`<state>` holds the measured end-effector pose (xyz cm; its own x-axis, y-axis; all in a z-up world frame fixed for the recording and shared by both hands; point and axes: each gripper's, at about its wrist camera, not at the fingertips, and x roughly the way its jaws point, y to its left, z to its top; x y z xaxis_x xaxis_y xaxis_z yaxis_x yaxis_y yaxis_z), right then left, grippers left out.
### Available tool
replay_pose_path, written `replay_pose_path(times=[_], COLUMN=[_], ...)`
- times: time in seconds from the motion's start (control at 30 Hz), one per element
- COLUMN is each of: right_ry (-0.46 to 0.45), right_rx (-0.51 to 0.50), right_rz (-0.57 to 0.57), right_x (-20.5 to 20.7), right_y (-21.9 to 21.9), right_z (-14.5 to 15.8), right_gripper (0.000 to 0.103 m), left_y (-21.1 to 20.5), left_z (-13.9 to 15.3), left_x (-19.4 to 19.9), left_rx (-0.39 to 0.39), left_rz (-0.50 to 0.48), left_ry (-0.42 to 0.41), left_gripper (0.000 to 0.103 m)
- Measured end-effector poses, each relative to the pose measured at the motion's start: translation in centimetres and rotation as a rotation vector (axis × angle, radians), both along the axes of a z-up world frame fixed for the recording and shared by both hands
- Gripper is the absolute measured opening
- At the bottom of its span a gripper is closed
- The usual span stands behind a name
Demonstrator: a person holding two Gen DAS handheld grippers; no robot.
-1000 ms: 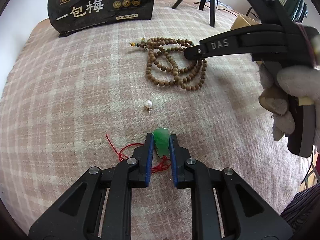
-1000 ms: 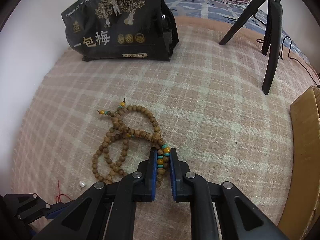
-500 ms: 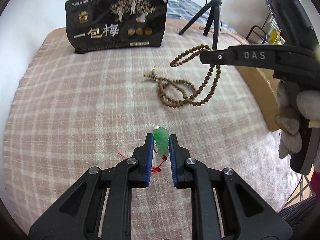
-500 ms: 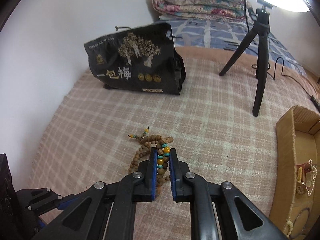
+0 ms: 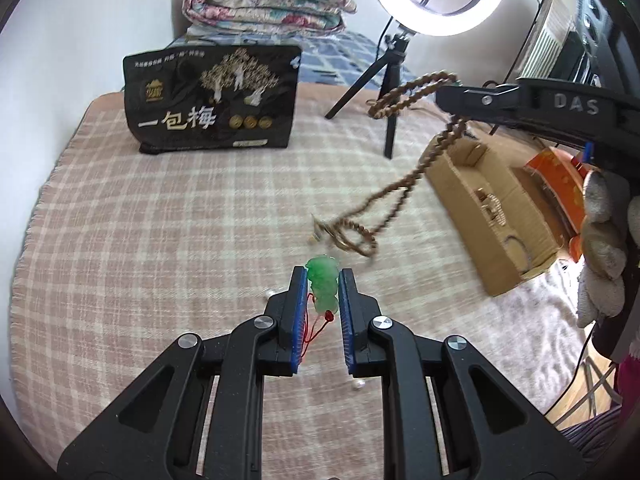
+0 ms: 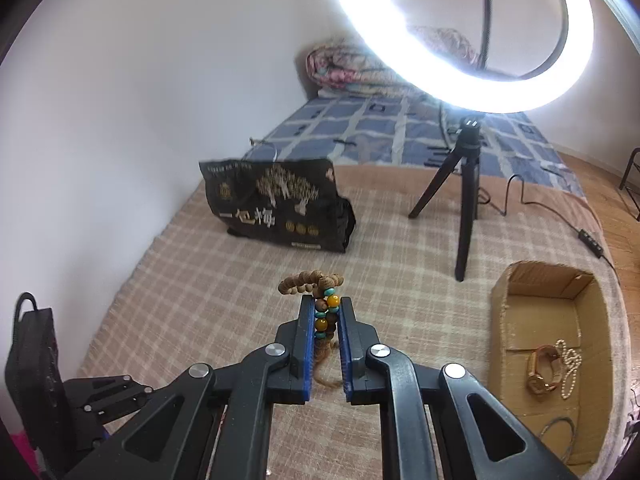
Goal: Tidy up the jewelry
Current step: 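Carry the pendant with the left gripper while the right gripper carries the mala to the box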
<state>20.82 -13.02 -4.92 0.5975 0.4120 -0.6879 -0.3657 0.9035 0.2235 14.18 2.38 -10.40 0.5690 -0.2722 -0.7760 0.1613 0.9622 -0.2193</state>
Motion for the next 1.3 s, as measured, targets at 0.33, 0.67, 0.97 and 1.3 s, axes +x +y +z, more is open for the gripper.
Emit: replay_pose_path(times=[0.33,0.67,0.97,1.3], right_ry=[-0.087,-0.149,-0.196,-0.197], right_rx=[0.055,0.11,0.123,0.12], right_rz=[-0.055,-0.129,-0.216,-0.301], right_x=[-2.7,-4.8,-6.2,-7.1], right_y=[-4.9,-10.2,-15.4,-20.8], right_z=[5.2,8.4,10.4,10.2], right_gripper=[0.009,0.009,0.009,0.009], left_y=[-3.5,-8.0,-12.2,-16.1], left_z=[2.3,4.8,6.1,7.4], left_x=[-0.8,-0.9,0.0,0.8], left_rx=[-0.035,-0.075,-0.113,-0.152], left_rz=[-0.059,-0.124,-0.172,-0.22], left_ry=[-0.05,-0.1,-0.122,-0.146], left_gripper=[0.014,0.014,0.014,0.014])
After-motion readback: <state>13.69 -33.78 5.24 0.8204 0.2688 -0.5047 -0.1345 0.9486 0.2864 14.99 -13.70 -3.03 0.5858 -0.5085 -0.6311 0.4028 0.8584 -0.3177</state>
